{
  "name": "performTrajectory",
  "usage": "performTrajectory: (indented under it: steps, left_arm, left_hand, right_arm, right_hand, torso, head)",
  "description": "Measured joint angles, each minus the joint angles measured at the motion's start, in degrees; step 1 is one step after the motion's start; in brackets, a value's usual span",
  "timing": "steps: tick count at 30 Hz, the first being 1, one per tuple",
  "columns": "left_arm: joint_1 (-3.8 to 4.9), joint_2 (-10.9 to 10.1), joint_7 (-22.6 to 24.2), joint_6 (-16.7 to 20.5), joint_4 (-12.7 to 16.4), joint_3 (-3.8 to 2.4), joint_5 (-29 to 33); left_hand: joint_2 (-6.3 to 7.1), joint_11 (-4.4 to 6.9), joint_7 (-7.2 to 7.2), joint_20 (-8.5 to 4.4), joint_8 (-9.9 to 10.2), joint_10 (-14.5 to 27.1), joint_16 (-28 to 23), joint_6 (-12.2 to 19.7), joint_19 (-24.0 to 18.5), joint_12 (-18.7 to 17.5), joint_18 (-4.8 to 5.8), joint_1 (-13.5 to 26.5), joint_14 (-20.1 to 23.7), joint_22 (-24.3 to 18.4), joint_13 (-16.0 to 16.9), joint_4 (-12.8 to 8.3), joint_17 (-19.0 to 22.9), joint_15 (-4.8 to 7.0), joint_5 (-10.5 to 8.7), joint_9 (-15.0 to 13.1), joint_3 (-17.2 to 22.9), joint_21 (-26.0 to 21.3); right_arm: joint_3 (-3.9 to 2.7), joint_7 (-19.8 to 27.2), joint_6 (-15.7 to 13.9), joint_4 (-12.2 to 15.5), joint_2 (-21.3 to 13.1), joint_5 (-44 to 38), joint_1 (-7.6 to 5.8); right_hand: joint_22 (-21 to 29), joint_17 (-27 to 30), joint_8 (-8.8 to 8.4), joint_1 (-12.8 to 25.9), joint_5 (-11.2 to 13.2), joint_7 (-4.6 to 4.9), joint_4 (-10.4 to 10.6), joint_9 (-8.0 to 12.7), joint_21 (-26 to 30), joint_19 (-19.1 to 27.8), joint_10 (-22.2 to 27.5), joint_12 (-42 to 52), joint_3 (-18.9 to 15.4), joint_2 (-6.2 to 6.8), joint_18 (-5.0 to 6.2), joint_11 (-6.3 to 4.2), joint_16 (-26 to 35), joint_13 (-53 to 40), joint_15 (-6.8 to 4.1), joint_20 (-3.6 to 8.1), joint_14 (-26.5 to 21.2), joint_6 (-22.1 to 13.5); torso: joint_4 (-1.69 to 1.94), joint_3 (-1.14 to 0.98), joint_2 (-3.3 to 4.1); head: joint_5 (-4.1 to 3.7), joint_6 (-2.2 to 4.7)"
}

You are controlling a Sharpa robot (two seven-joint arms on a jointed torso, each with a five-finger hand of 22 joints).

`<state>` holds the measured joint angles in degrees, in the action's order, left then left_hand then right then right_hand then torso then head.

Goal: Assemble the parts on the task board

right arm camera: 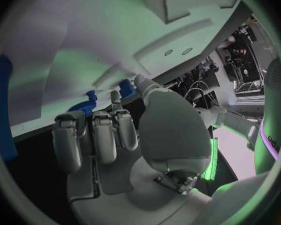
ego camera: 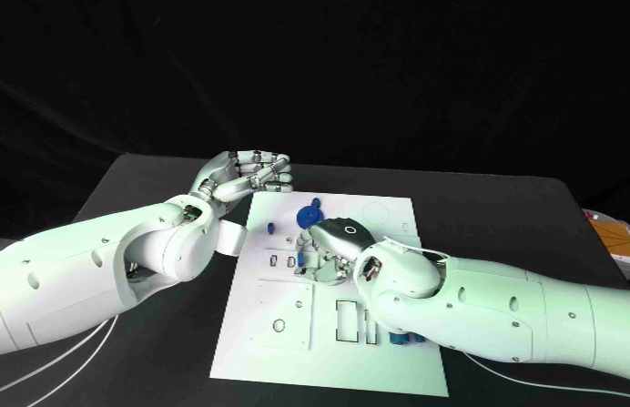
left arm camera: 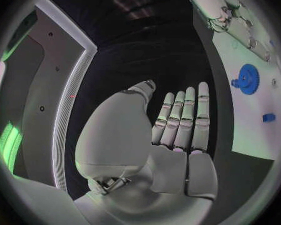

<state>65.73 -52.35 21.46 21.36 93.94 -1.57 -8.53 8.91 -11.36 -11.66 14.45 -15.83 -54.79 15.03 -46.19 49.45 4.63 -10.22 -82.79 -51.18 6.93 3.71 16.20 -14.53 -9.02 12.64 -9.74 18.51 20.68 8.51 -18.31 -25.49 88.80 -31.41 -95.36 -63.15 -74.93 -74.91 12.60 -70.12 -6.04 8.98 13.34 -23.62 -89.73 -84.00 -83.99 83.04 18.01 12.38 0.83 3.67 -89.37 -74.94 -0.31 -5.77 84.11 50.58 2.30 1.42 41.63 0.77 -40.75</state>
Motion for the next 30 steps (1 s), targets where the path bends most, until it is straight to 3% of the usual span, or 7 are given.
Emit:
performTrajectory:
  steps: [6, 10, 15, 19, 22, 25, 30]
  left_arm:
    - [-0.01, 0.0, -0.1, 0.0, -0.2, 0.00, 0.0]
    - [-0.02, 0.0, -0.5, -0.1, -0.7, 0.00, -0.2]
    - [-0.02, -0.1, -2.6, -0.8, -1.6, 0.00, -2.1]
    - [-0.01, 0.0, -6.8, -2.3, -2.5, 0.00, -6.7]
    - [0.00, 0.1, -11.7, -4.3, -2.9, 0.00, -12.3]
    - [0.01, 0.5, -17.0, -7.0, -3.0, 0.00, -19.0]
    - [0.04, 1.4, -25.9, -11.9, -3.0, 0.00, -29.7]
  left_hand:
    - [0.00, 0.00, -0.20, 0.00, 0.2, 0.0, 0.0, 0.2, 0.0, 0.0, 0.00, 0.0, 0.0, 0.0, 0.0, 0.0, -0.1, 0.00, 0.00, 0.0, 0.0, 0.0]
    - [0.00, 0.48, -0.20, -0.58, 0.2, -0.8, 1.6, 0.2, 2.6, -0.2, 0.01, 0.0, -3.4, 0.3, 0.2, 0.0, -1.4, 0.86, -0.22, 0.0, 0.0, 1.7]
    - [0.36, 3.45, 0.30, -3.98, -1.0, -9.7, 8.6, -3.2, 9.2, 2.9, 0.01, 2.5, -13.1, 2.9, 1.5, 0.2, -6.3, 4.46, -0.22, -0.7, 0.2, 7.3]
    - [1.28, 6.34, 2.32, -7.71, -2.2, -17.1, 21.3, -6.2, 16.1, 6.6, 0.02, 4.5, -23.6, 7.9, 4.0, 0.2, -15.6, 7.87, -0.22, -1.8, 0.2, 16.7]
    - [1.57, 6.97, 2.77, -8.85, -4.1, -17.1, 39.8, -6.6, 16.4, 12.9, 0.01, 4.8, -26.2, 16.0, 9.5, 0.3, -33.1, 8.63, -0.48, -3.5, 0.0, 27.3]
    - [0.26, 7.84, 3.87, -9.43, -9.2, -12.5, 57.7, -5.1, 19.5, 26.4, 2.28, 6.2, -30.8, 37.2, 20.6, 0.3, -51.6, 9.41, -0.48, -7.0, -0.7, 45.0]
    - [-1.42, 9.06, 5.07, -9.77, -17.4, -9.4, 64.3, -3.6, 23.5, 42.3, 3.60, 13.9, -32.7, 53.0, 32.6, 0.7, -59.0, 10.52, -0.48, -12.4, -1.8, 56.4]
  right_arm:
    - [0.01, 0.2, -1.6, 1.2, -1.1, 0.0, 0.01]
    - [0.00, 1.9, -4.4, 3.3, -3.6, 0.8, -0.24]
    - [-0.28, 7.4, -7.5, 6.1, -7.7, 6.0, -2.08]
    - [-0.37, 12.6, -8.0, 8.4, -11.5, 13.8, -4.00]
    - [-0.47, 15.7, -7.8, 9.8, -14.8, 20.0, -5.43]
    - [-0.52, 17.7, -7.2, 10.6, -17.3, 24.9, -6.71]
    - [-0.55, 19.4, -6.4, 10.8, -20.1, 30.0, -7.94]
  right_hand:
    - [0.0, 0.0, -0.88, -0.5, 0.0, 0.22, 2.2, 0.1, 0.3, 0.0, 0.0, -0.4, -4.2, -0.49, 0.00, 0.41, 0.1, 0.0, 0.22, 0.00, -0.2, -0.6]
    - [0.0, 0.0, -1.10, -4.9, -4.1, 0.22, 2.4, 0.1, 2.1, 0.0, 0.2, -0.9, -5.3, -2.11, 0.01, 0.61, 0.4, 0.0, 0.21, -0.40, -0.2, -0.6]
    - [0.0, 0.0, -1.10, -7.1, -5.8, 0.14, 1.6, -0.1, 3.6, 0.0, 0.2, -0.9, -4.4, -3.46, 0.00, 0.61, 0.4, 0.0, 0.21, -0.40, -0.2, 0.3]
    - [0.0, 0.0, -0.27, -7.9, -6.2, -0.27, 1.4, -0.4, 3.8, 0.0, 0.3, -1.1, -4.0, -3.85, 0.01, 0.48, 0.4, 0.0, 0.21, -0.40, -0.2, 1.3]
    - [0.0, 0.0, 0.49, -7.9, -6.9, -0.42, 1.4, -0.8, 3.8, 0.0, 0.4, -1.1, -3.9, -3.85, 0.00, 0.39, 0.4, 0.0, 0.21, -0.40, -0.2, 2.3]
    - [0.0, 0.0, 0.94, -7.9, -6.9, -0.67, 1.6, -1.0, 3.8, 0.0, 0.4, -1.1, -3.8, -3.85, 0.01, 0.39, 0.4, 0.0, 0.21, -0.40, -0.2, 2.5]
    - [0.0, 0.0, 1.12, -7.9, -6.9, -0.85, 1.6, -1.2, 3.8, 0.0, 0.4, -1.1, -3.8, -3.85, 0.00, 0.39, 0.4, 0.0, 0.21, -0.40, -0.2, 2.7]
  torso:
    - [0.00, 0.00, -0.01]
    - [-0.03, -0.04, -0.10]
    - [-0.19, -0.08, -0.25]
    - [-0.42, -0.18, -0.49]
    - [-0.59, -0.25, -0.71]
    - [-0.73, -0.36, -0.90]
    - [-0.96, -0.53, -1.27]
  head:
    - [-0.04, 0.04]
    - [-0.09, 0.15]
    - [0.09, 0.41]
    - [0.39, 0.43]
    - [0.57, 0.30]
    - [0.85, 0.23]
    - [1.33, 0.01]
